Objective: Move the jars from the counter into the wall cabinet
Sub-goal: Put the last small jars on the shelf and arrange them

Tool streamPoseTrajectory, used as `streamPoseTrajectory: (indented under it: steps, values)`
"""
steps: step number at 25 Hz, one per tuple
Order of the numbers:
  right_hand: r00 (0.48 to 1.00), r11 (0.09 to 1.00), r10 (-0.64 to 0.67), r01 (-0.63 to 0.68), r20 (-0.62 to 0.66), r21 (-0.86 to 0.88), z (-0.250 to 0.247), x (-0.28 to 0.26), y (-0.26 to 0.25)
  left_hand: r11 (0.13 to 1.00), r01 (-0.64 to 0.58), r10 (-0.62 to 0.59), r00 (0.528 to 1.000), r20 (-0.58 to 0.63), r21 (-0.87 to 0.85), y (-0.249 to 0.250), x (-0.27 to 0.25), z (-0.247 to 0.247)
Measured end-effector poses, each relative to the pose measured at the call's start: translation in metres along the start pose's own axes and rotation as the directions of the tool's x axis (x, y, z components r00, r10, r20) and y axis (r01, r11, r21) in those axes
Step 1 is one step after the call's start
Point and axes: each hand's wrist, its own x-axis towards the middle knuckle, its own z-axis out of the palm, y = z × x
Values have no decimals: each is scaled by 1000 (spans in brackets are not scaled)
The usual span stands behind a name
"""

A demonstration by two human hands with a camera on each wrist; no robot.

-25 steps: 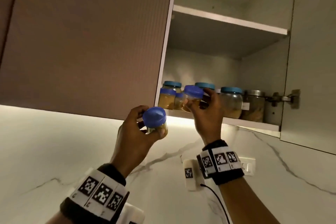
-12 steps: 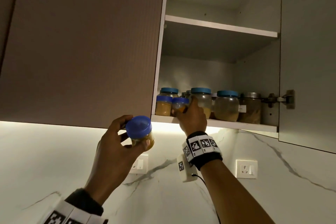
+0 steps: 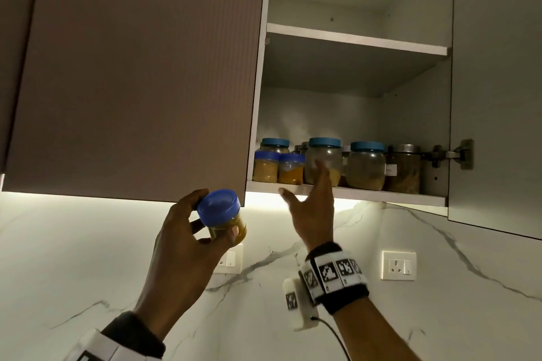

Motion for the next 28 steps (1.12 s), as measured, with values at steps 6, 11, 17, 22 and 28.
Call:
streamPoseTrajectory:
  steps: [6, 11, 17, 22, 28]
  values:
    - [922, 999, 0, 21, 388, -49, -20, -89, 1, 999, -17, 15, 999, 44, 32, 4, 4, 38]
    - [975, 996, -31, 48, 218, -72, -34, -77, 13, 998, 65, -61, 982, 177, -20, 2, 8, 85]
    - [999, 998, -27, 25, -29, -61, -72, -46, 22, 996, -61, 76, 955, 287, -62, 7, 21, 124]
    - [984, 996, -13, -2, -177, -84, -96, 15, 40, 681, -476, 397, 878, 265, 556, -27, 52, 124]
    - [971, 953, -126, 63, -201, -295, -78, 63, 61, 467, -560, 483, 810, 333, 684, -53, 78, 122]
